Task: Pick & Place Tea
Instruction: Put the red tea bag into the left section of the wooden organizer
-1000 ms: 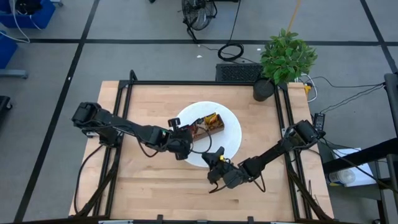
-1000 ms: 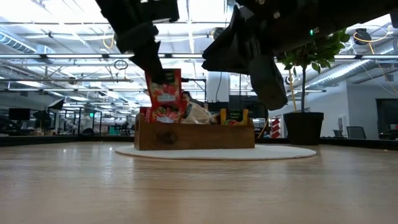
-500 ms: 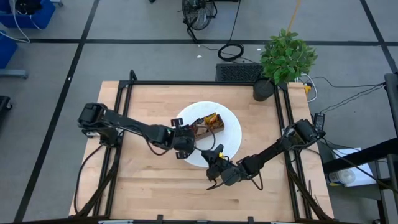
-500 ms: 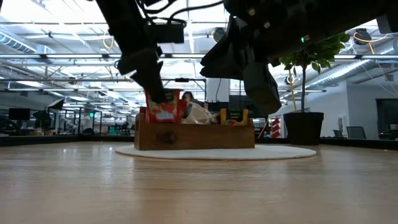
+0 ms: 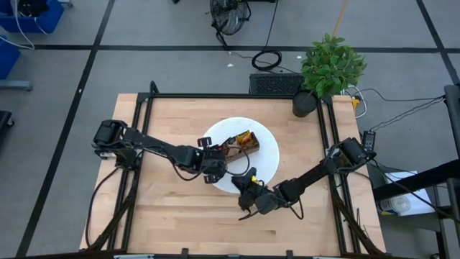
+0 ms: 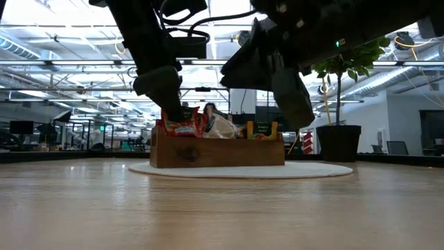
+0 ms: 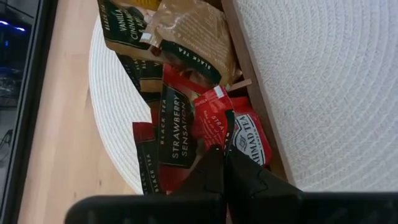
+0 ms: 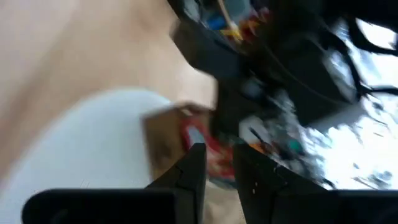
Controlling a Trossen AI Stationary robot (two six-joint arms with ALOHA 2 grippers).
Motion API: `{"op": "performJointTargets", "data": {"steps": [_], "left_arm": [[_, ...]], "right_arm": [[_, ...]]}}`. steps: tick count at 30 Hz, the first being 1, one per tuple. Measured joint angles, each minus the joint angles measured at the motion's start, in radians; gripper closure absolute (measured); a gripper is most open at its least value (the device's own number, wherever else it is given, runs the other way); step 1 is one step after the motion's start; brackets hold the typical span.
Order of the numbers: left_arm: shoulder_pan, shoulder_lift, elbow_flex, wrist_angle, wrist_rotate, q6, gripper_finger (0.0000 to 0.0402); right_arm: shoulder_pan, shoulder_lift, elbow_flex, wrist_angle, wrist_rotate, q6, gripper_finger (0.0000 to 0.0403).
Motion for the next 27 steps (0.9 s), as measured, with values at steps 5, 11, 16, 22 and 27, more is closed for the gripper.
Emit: {"op": "performJointTargets", "data": {"steps": [5, 11, 16, 22, 27], "left_arm": [[0.0, 0.0, 0.0, -0.001, 0.003, 0.0, 0.0398], [0.0, 0.0, 0.0, -0.001, 0.005, -0.004, 0.0396], [0.0, -0.001, 0.0, -0.002, 0.019, -0.012, 0.0396], [0.0, -0.002, -0.001, -0.003, 0.055, -0.016, 0.0398], [0.001, -0.002, -0.001, -0.006, 0.066, -0.015, 0.0398]], "right_arm": [[-0.081, 0.001, 0.0, -0.085, -0.441, 0.2, 0.0359], [-0.202, 0.002, 0.0, -0.091, -0.503, 0.246, 0.0401], [-0.296, 0.002, 0.0, -0.113, -0.62, 0.301, 0.0402], [-0.35, 0.002, 0.0, -0.092, -0.689, 0.272, 0.0403], [-0.39, 0.002, 0.0, -0.088, -0.816, 0.295, 0.0403]]}}
